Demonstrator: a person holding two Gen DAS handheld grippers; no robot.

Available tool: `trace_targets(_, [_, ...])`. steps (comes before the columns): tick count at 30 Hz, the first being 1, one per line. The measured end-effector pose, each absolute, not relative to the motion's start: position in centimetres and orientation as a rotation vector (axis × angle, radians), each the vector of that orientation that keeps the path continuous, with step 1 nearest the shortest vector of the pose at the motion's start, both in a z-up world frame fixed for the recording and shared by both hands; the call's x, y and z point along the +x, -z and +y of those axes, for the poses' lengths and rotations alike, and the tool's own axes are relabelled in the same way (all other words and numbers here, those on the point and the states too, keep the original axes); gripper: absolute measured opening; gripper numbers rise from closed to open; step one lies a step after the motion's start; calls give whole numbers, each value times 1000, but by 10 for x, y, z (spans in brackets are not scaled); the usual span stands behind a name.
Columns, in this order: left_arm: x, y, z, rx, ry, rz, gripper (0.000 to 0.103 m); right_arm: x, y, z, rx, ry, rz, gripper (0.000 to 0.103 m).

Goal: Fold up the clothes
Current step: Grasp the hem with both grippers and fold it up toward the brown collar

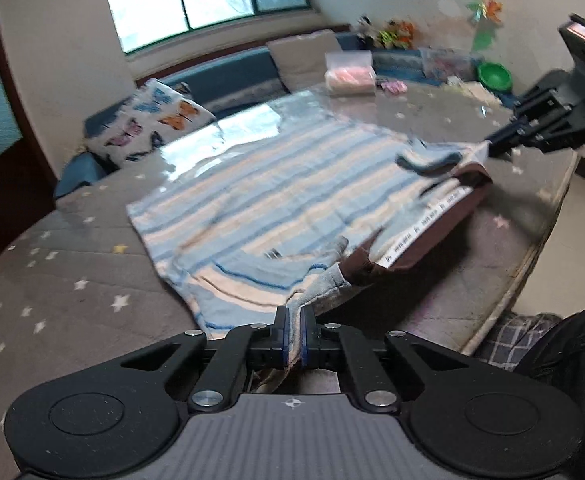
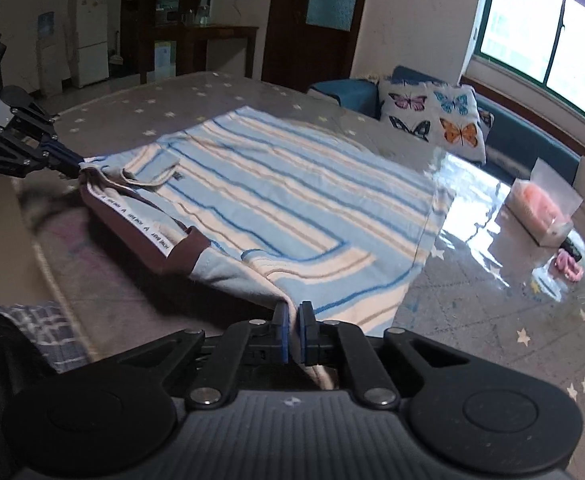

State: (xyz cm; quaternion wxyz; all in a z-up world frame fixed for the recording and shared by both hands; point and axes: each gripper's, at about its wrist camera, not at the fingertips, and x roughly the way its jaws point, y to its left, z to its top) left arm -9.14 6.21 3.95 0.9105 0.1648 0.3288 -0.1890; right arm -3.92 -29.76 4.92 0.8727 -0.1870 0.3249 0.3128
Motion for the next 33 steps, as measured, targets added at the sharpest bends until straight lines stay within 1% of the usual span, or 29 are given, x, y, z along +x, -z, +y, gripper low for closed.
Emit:
trace_targets(3, [-103,-60,69,321,336,626,6,-61,-69,-292,-399,-655,639,4])
trace_targets(6, [-97,-76,76,289,296,574,6,-69,-90,-285,-405,-646,594,4])
trace_targets(11, [-63,-86,79,287,255,528,6,-41,-109,-274,-428,-624,527,4])
trace_targets(15, [-23,-89,84,259,217,512,5,0,-118,-269,-403,-613,527,4])
trace_targets(21, [51,-92,91,246,183,539,5,69,-116,-256,-398,-603,536,4])
trace_targets(25, [107,-85,97,239,166,606,5,116,-108,-251,-370,-600,560,4])
trace_targets(28, [139,-72,100,231,162,650,4,152,-97,-247,-344,-595,604,4])
trace_targets(29, [153,-68,100,237,157,658,0,163,-92,-245,-342,-590,620,4])
trace_targets(33, [193,-52,105,210,152,708,0,197,-68,-243,-328,-571,666,4])
